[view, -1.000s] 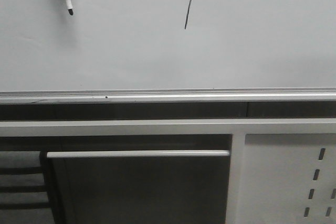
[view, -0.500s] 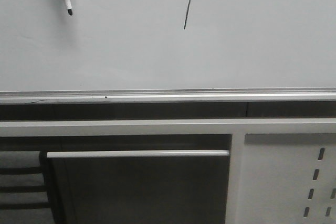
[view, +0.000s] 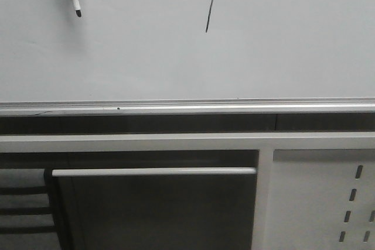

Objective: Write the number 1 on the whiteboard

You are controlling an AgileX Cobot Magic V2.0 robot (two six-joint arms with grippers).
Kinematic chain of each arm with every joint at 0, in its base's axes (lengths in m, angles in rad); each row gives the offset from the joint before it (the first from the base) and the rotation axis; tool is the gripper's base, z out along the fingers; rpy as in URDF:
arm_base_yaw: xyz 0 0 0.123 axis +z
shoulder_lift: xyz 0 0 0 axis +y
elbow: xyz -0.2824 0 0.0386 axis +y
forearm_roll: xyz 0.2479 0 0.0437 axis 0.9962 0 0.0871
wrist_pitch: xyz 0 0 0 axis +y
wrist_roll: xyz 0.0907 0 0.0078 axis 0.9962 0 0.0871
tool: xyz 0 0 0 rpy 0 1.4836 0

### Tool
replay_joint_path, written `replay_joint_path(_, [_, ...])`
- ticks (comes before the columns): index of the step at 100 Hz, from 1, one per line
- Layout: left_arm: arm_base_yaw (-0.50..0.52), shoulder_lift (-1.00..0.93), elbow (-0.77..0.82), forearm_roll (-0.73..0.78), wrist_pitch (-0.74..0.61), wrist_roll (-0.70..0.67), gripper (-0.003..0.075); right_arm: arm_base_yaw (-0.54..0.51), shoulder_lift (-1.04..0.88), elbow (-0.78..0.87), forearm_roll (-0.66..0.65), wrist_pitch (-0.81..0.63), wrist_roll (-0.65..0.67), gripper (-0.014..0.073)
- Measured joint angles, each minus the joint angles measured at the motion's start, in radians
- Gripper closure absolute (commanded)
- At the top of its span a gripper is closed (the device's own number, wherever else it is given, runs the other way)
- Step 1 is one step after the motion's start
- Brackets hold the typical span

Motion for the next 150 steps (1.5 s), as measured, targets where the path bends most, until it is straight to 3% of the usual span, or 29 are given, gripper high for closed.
replay_joint_path(59, [0.004, 0.000, 0.000, 0.000, 0.000, 0.000, 0.0741, 0.000, 0.000, 0.000, 0.009, 0.000, 0.000, 0.0665])
replay_joint_path(92, [0.159, 0.000, 0.000, 0.000, 0.000, 0.000, 0.0741, 0.000, 0.000, 0.000, 0.009, 0.000, 0.000, 0.0665])
replay_joint_path(150, [0.210, 0.000, 0.000, 0.000, 0.000, 0.000, 0.0741, 0.000, 0.000, 0.000, 0.009, 0.000, 0.000, 0.0665])
